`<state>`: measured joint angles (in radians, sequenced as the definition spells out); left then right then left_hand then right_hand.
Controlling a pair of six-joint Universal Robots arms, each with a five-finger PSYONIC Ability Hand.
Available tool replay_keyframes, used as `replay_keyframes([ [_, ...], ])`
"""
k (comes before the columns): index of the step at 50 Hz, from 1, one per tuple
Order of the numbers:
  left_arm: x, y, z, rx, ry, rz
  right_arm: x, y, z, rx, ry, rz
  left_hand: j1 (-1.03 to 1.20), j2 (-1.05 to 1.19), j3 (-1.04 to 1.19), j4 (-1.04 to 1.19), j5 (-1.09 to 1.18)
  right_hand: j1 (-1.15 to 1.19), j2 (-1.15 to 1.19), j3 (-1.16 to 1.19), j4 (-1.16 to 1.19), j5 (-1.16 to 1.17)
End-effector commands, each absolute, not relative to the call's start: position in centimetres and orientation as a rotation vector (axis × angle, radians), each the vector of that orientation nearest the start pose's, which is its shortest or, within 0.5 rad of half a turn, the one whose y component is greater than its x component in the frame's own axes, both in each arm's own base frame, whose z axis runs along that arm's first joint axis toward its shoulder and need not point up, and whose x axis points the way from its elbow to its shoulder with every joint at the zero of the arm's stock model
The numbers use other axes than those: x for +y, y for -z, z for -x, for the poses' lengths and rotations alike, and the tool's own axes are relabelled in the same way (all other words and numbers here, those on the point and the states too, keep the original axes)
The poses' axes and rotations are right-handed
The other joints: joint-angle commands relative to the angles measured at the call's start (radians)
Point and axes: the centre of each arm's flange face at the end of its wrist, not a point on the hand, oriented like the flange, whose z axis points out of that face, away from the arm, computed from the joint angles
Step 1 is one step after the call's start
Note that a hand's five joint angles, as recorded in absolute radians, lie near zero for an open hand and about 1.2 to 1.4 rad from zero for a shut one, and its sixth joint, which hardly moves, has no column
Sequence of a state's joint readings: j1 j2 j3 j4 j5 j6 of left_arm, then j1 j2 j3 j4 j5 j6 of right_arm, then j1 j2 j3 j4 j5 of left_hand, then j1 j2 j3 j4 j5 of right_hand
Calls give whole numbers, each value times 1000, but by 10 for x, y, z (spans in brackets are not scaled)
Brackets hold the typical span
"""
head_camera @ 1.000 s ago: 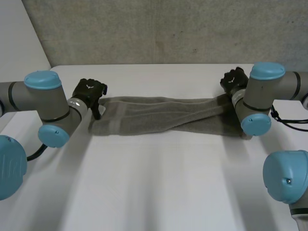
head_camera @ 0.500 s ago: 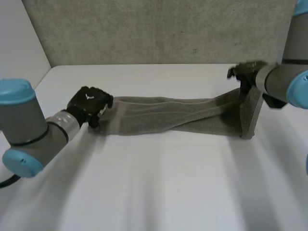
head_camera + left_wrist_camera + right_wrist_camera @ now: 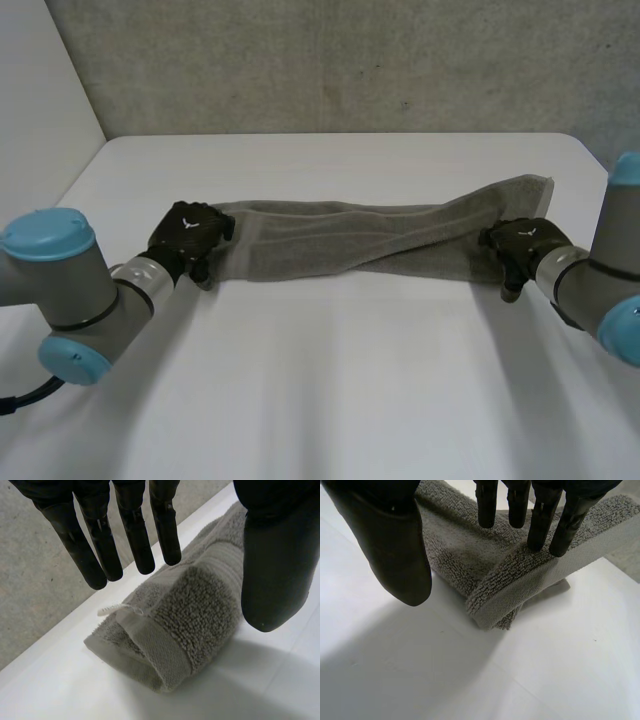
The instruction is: Fold the towel.
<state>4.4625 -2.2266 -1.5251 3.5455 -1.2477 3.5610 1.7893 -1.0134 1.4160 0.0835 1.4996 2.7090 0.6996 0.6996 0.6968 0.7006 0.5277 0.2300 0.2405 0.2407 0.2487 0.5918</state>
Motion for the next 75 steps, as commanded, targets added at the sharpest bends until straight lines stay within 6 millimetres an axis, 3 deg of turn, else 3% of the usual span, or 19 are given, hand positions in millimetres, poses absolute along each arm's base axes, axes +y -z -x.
replay_keyframes([
  [1, -347, -110, 254, 2289, 2062, -1145, -336, -137, -214, 2558, 1692, 924, 13, 13, 16, 12, 10, -10, -20, -21, -29, -546],
  [6, -356, -104, 256, 2282, 2066, -1144, -346, -122, -212, 2578, 1684, 920, 148, 148, 150, 147, 145, 92, 82, 82, 74, -444],
  [12, -359, -103, 256, 2276, 2068, -1134, -356, -122, -209, 2565, 1747, 908, 263, 263, 265, 262, 260, 272, 261, 261, 253, -264],
  [14, -360, -103, 255, 2275, 2059, -1112, -361, -123, -204, 2562, 1789, 923, 502, 502, 505, 501, 499, 666, 655, 655, 647, 130],
  [16, -360, -103, 254, 2274, 2053, -1097, -364, -124, -201, 2568, 1812, 931, 695, 695, 698, 694, 692, 837, 826, 826, 818, 300],
  [19, -361, -105, 251, 2254, 2035, -1071, -371, -127, -192, 2598, 1878, 940, 697, 697, 699, 696, 694, 1069, 1059, 1059, 1051, 533],
  [24, -365, -108, 242, 2207, 1994, -1028, -379, -131, -183, 2641, 1978, 996, 697, 697, 699, 696, 694, 1158, 1148, 1148, 1140, 622],
  [31, -367, -118, 224, 2166, 1953, -979, -370, -123, -186, 2655, 1937, 1139, 697, 697, 699, 696, 694, 1073, 1063, 1063, 1055, 537],
  [45, -337, -136, 214, 2182, 1937, -973, -344, -129, -196, 2556, 1816, 1290, 697, 697, 699, 696, 694, 1079, 1069, 1069, 1061, 543],
  [50, -327, -145, 203, 2184, 1930, -939, -323, -123, -188, 2559, 1629, 1526, 697, 697, 699, 696, 694, 1076, 1066, 1066, 1058, 540],
  [54, -327, -151, 198, 2173, 1941, -913, -322, -122, -174, 2587, 1566, 1625, 697, 697, 699, 696, 694, 1073, 1063, 1063, 1055, 537],
  [58, -332, -160, 201, 2133, 1984, -908, -332, -125, -155, 2644, 1566, 1667, 448, 448, 451, 447, 446, 1067, 1057, 1057, 1049, 531],
  [59, -332, -160, 201, 2133, 1985, -908, -332, -125, -155, 2644, 1566, 1667, 448, 448, 450, 446, 445, 1067, 1057, 1057, 1049, 531],
  [61, -337, -167, 206, 2102, 2021, -908, -338, -128, -149, 2658, 1590, 1657, 138, 138, 141, 137, 136, 1065, 1054, 1054, 1046, 528],
  [64, -341, -170, 208, 2090, 2036, -909, -338, -128, -148, 2660, 1593, 1652, 37, 37, 39, 35, 34, 1018, 1007, 1007, 999, 481],
  [66, -345, -173, 222, 2079, 2086, -926, -339, -131, -148, 2659, 1613, 1633, -13, -13, -10, -14, -16, 426, 415, 415, 407, -111],
  [67, -345, -173, 222, 2079, 2087, -926, -339, -131, -148, 2659, 1613, 1633, -13, -13, -11, -14, -16, 422, 411, 411, 403, -115],
  [68, -348, -174, 232, 2071, 2121, -941, -340, -134, -149, 2652, 1641, 1626, -42, -42, -40, -44, -45, -11, -22, -22, -30, -548],
  [75, -372, -178, 259, 2092, 2220, -923, -346, -142, -149, 2640, 1754, 1530, -43, -43, -40, -44, -45, -55, -66, -66, -74, -592],
])
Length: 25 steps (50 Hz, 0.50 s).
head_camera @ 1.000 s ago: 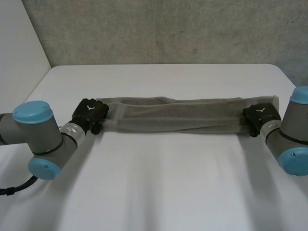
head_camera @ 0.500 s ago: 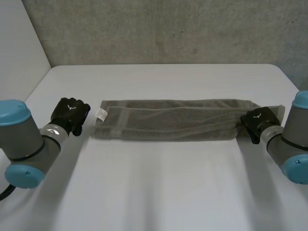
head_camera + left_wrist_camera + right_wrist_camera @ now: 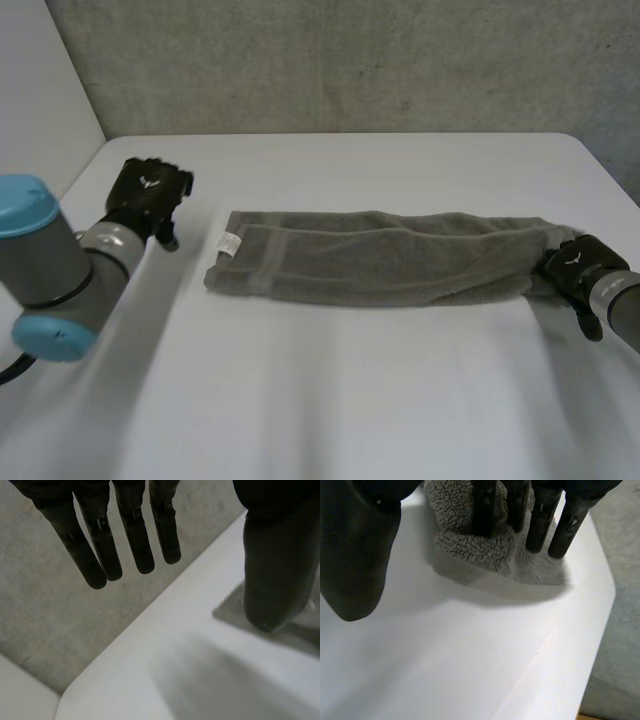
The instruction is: Fold the towel.
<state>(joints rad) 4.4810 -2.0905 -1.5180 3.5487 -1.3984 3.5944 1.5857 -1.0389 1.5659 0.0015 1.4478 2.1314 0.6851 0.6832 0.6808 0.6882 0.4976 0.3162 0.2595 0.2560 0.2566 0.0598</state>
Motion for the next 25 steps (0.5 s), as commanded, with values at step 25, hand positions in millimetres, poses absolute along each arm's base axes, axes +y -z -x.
replay_keyframes([
  [25, -420, -123, 303, 2496, 1976, -1149, -342, -146, -150, 2634, 1773, 1377, 77, 79, 82, 74, 90, -142, -85, -81, -82, -60],
])
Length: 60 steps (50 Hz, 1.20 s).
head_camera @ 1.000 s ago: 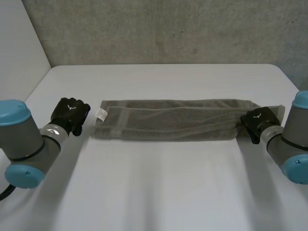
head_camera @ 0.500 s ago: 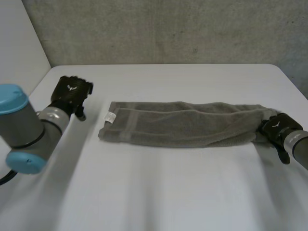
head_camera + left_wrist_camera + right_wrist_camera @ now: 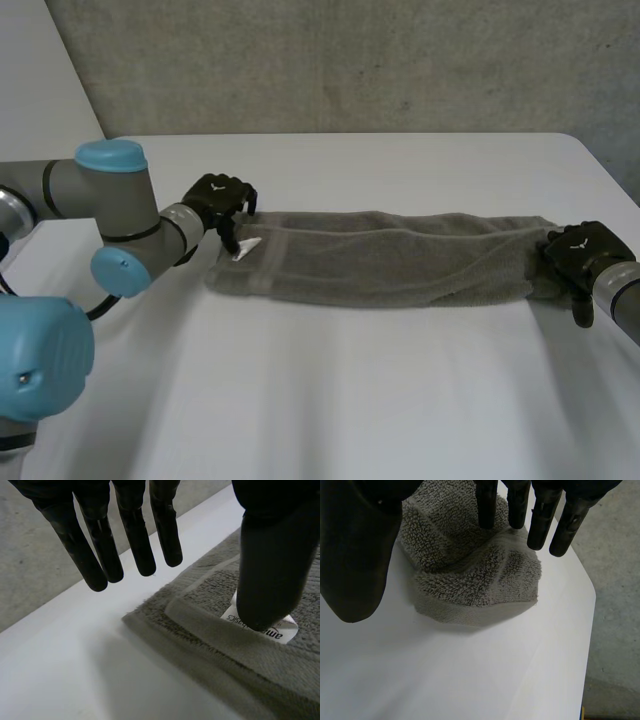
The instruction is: Fold the towel.
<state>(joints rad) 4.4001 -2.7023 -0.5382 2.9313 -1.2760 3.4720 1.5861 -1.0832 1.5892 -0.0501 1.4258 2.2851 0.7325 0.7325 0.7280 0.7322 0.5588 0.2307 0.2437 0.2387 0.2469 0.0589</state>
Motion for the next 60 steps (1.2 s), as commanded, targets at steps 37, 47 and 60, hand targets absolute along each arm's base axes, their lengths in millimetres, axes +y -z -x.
replay_keyframes([
  [37, -356, -173, 279, 2613, 1833, -1176, -340, -162, -154, 2554, 1839, 1199, 15, 15, 20, 16, 14, -56, -69, -64, -72, -59],
  [47, -317, -174, 258, 2461, 2044, -1190, -339, -158, -157, 2541, 1813, 1192, 15, 15, 20, 16, 14, -56, -69, -64, -72, -59],
  [60, -322, -131, 265, 2360, 1963, -1327, -336, -155, -158, 2544, 1791, 1191, -17, -17, -13, -17, -18, -56, -69, -64, -72, -59],
])
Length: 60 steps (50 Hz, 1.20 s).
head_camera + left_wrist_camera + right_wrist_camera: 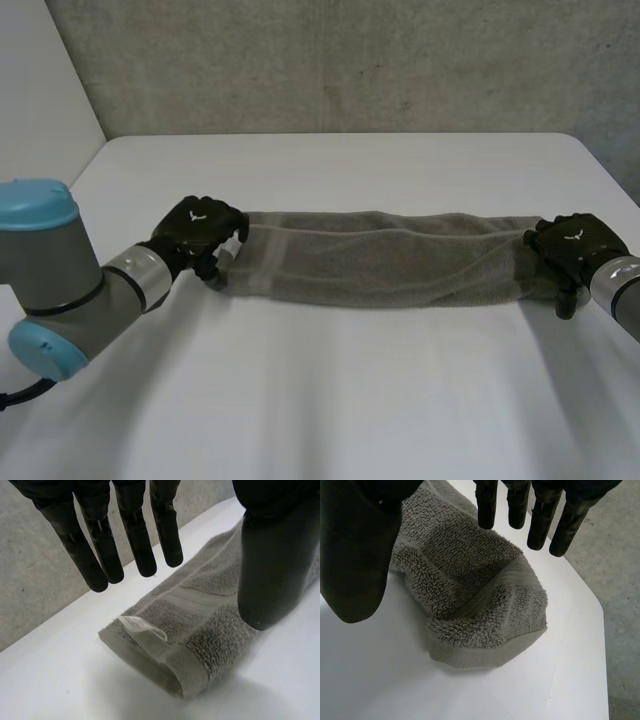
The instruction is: Fold the towel.
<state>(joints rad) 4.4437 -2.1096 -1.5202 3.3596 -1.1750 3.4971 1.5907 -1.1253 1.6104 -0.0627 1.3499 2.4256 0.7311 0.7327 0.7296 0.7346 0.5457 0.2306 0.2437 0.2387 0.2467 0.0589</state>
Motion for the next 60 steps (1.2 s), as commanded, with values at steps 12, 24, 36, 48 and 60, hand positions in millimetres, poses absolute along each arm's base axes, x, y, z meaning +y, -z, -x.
replay_keyframes([
  [12, -325, -114, 262, 2317, 1861, -1349, -337, -150, -157, 2554, 1781, 1188, 81, 80, 83, 78, 92, -56, -69, -64, -72, -59],
  [24, -327, -138, 251, 2297, 1908, -1237, -335, -147, -158, 2559, 1764, 1190, 665, 664, 667, 662, 676, -56, -69, -64, -72, -59],
  [36, -304, -133, 227, 2345, 1845, -1183, -324, -143, -157, 2595, 1667, 1170, 665, 664, 667, 662, 676, 166, 152, 158, 149, 163],
  [48, -282, -136, 193, 2394, 1795, -1095, -304, -135, -157, 2613, 1575, 1168, 665, 664, 667, 662, 676, 685, 672, 677, 669, 682],
  [60, -264, -143, 179, 2415, 1809, -1071, -277, -150, -160, 2550, 1593, 1179, 665, 664, 667, 662, 676, 934, 921, 926, 918, 932],
])
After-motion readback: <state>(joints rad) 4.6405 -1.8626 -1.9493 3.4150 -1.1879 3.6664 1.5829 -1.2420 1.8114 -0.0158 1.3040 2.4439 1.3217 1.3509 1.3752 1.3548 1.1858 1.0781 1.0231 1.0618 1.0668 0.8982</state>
